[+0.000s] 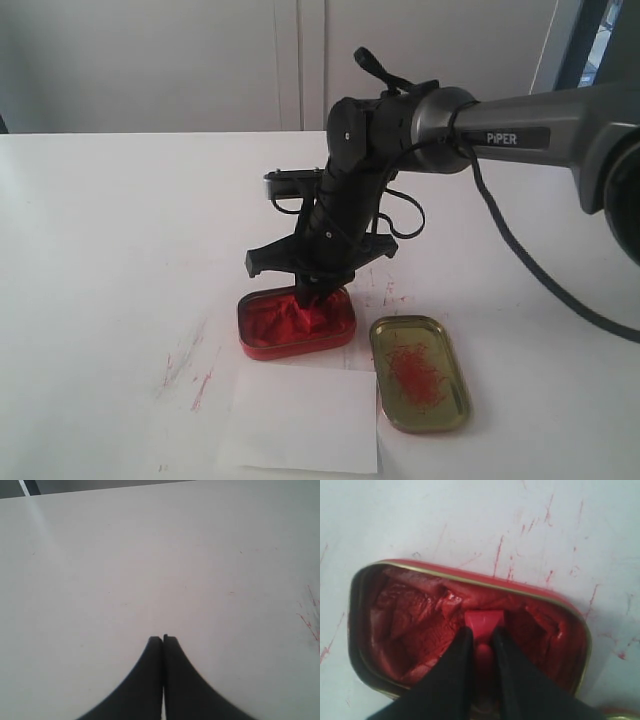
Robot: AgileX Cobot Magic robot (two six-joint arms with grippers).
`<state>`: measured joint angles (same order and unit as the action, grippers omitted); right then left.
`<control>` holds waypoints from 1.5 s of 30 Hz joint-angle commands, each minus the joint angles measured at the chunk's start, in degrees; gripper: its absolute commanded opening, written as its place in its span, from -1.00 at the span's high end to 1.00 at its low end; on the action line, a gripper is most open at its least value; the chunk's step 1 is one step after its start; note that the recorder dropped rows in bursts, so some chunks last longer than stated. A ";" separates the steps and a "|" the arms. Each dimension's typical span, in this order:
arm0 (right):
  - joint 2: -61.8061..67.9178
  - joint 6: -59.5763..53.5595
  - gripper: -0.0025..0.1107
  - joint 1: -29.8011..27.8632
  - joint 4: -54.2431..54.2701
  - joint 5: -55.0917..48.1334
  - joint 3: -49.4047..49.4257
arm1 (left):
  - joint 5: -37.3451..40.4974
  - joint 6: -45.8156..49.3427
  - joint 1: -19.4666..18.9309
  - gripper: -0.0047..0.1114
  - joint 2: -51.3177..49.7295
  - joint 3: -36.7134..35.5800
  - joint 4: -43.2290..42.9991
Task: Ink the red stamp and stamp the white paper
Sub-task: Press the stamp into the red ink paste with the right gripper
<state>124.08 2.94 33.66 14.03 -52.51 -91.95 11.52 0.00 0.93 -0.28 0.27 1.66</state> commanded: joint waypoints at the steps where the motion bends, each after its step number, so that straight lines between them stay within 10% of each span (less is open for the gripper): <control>1: 0.37 0.23 0.96 -0.05 -2.05 -0.06 1.30 | 0.04 0.00 0.32 0.92 0.28 -0.27 0.07; 45: -5.80 0.23 0.96 -0.05 -2.27 0.18 1.30 | 0.04 0.00 0.32 0.92 0.28 -0.27 0.07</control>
<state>119.23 2.94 33.66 11.72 -52.29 -90.73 11.52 0.00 0.93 -0.28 0.27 1.66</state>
